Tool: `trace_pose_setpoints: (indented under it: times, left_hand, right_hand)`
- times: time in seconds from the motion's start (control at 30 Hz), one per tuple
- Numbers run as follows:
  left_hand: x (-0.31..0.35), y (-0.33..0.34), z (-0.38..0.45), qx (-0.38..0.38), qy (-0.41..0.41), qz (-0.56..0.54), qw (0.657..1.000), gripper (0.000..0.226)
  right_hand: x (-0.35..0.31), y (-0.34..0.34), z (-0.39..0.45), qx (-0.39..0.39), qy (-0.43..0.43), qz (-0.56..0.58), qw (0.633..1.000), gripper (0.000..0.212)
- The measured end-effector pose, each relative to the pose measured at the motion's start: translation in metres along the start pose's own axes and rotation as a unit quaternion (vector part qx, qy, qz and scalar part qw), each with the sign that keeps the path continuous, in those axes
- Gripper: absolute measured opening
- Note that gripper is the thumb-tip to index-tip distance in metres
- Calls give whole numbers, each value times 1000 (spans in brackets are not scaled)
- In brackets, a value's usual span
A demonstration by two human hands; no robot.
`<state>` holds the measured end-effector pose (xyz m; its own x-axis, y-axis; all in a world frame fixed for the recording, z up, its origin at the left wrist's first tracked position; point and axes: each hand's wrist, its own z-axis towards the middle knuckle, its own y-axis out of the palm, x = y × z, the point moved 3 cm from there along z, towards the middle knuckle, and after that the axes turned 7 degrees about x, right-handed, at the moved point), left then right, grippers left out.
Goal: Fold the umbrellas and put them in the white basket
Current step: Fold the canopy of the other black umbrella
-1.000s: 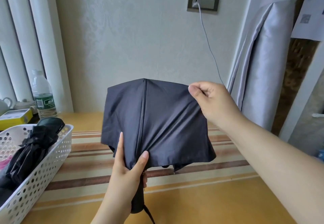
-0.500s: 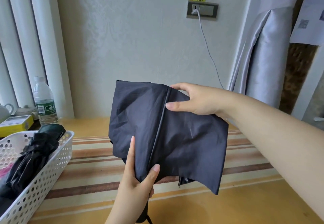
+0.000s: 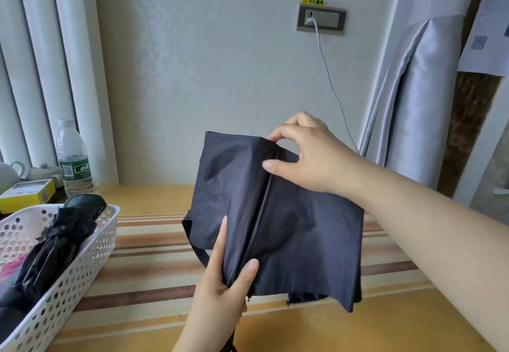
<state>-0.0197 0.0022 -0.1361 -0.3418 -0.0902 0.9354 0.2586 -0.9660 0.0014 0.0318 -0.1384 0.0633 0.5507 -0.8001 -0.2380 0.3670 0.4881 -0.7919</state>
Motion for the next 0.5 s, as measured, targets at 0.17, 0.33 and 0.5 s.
trace_pose_setpoints:
  times: [0.17, 0.33, 0.5]
  left_hand:
    - [8, 4, -4, -6, 24, 22, 999, 79]
    - [17, 3, -8, -18, 27, 51, 998, 84]
    - [18, 6, -10, -29, 29, 61, 997, 80]
  right_hand:
    - [-6, 2, 5, -34, 15, 15, 999, 20]
    - [5, 1, 7, 20, 62, 93, 994, 25]
    - [2, 7, 10, -97, 46, 169, 980, 18]
